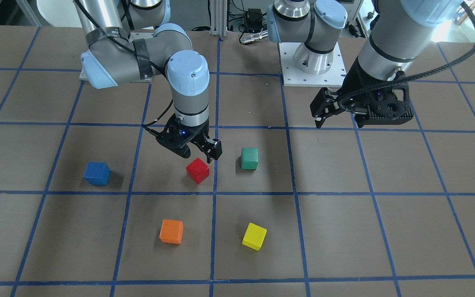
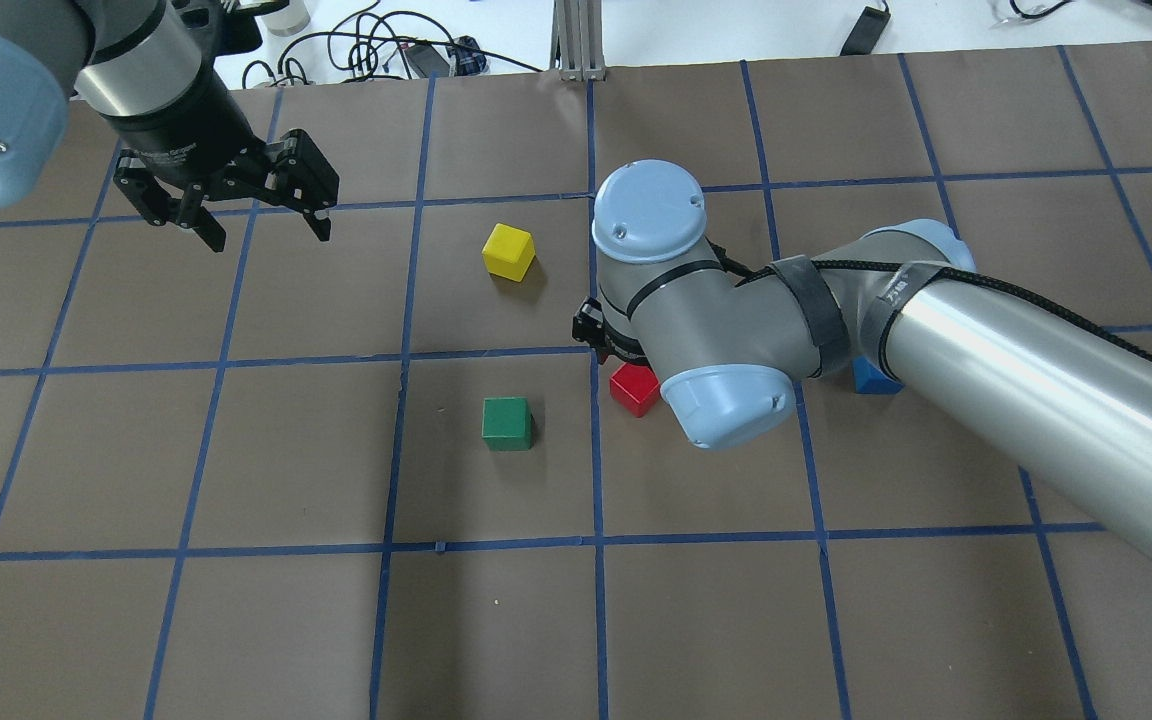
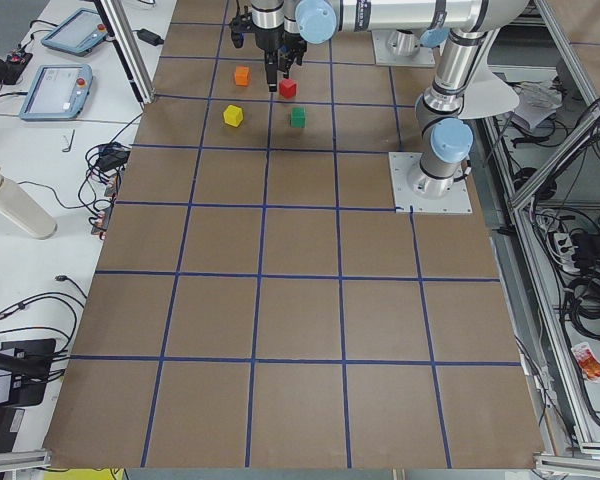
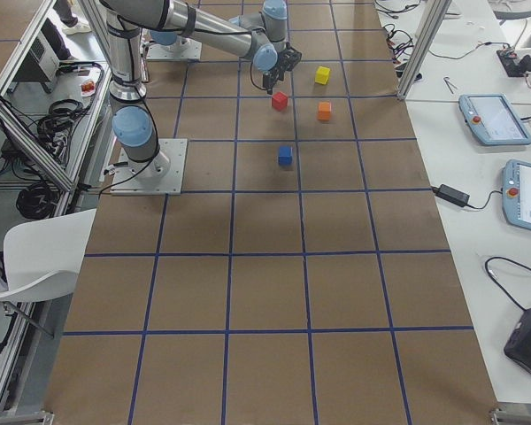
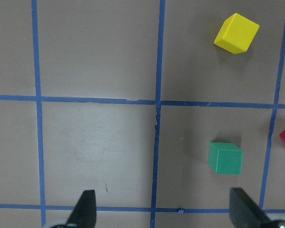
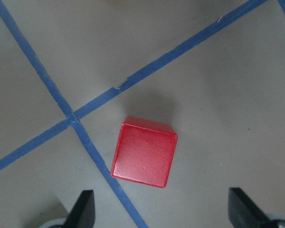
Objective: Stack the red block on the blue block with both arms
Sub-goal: 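Grasp the red cube with the right gripper and lift it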
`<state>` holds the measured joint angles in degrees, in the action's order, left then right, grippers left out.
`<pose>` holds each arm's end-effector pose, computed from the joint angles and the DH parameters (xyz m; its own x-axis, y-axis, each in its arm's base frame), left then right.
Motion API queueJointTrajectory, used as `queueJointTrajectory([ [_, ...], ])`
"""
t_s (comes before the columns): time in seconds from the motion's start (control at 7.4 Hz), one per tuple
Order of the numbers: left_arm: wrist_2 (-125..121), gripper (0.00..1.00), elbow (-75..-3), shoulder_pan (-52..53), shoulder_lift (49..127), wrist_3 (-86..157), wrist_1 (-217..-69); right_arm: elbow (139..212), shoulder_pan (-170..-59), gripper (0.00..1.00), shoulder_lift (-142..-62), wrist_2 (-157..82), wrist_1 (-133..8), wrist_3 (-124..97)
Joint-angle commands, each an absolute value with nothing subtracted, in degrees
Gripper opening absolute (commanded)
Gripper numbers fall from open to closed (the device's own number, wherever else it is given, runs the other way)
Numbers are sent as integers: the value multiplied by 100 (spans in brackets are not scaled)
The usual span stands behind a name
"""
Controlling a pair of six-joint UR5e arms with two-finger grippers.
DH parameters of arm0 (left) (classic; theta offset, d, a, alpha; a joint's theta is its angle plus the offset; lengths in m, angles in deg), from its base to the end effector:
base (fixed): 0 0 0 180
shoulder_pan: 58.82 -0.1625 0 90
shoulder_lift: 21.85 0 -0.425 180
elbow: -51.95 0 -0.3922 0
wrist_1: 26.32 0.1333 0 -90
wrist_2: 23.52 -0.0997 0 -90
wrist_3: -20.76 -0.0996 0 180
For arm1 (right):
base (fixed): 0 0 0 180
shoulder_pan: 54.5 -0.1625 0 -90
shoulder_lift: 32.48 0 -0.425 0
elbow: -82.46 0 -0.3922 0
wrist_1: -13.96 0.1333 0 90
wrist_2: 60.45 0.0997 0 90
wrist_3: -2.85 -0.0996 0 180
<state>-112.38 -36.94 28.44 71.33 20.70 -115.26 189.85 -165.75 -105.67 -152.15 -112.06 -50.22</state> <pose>-0.1106 -0.5193 0.4714 -0.9987 -0.0471 0.0199 -0.0468 0.9988 0.0176 0.3209 -0.4655 0.2526 -0.8495 0.5275 -0.0076 0.5273 0.8486 -0.0428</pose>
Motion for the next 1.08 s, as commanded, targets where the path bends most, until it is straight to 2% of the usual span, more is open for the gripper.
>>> queueJointTrajectory([
  [0.0,-11247,100,-3735,2846,7096,2050,-11527,19022,-16577,100,-10289,-15194,-11539,-5294],
  [0.54,-11238,100,-3902,2846,7044,1971,-11509,19030,-16550,94,-9963,-15229,-11901,-5524],
  [0.95,-11238,100,-3920,2855,7061,1980,-11518,19022,-16550,24,-9936,-15378,-11919,-5551],
])
